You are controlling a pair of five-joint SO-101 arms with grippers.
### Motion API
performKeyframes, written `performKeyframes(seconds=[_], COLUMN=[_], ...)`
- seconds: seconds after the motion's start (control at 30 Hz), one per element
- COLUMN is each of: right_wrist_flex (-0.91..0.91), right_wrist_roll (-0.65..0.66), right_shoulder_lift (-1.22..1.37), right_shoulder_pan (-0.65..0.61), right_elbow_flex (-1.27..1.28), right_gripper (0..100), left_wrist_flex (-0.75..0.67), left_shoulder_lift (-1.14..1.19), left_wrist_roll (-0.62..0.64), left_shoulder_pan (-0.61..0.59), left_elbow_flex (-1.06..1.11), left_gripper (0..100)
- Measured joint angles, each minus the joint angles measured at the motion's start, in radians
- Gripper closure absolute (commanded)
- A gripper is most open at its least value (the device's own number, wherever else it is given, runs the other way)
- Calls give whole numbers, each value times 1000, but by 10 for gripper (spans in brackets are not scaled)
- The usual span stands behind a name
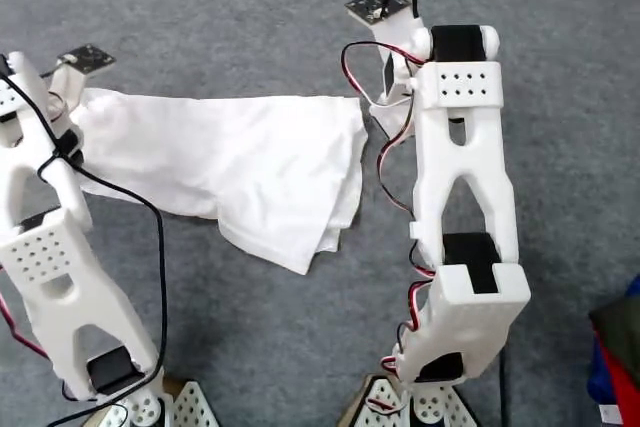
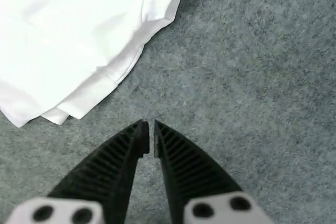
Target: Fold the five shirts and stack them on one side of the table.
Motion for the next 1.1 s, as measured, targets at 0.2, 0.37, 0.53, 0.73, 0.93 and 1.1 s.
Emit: performKeyframes(seconds=[0.2,0.37,0.53,0.73,0.93,1.1], right_wrist_flex=[0,0,0,-18,-25,-14], right_wrist_roll=[0,0,0,-29,-72,-87], right_shoulder_lift=[0,0,0,52,259,483], right_shoulder_pan=[0,0,-2,-117,-258,-269], right_elbow_flex=[0,0,0,-58,-204,-425], right_gripper=[961,961,963,986,986,986], left_wrist_flex=[0,0,0,0,-100,-192], left_shoulder_lift=[-117,-118,-118,-118,-26,61], left_wrist_roll=[-26,-26,-8,15,304,506], left_shoulder_pan=[0,-14,-46,-17,101,147], left_elbow_flex=[140,140,104,38,28,26], left_gripper=[874,771,771,829,947,948])
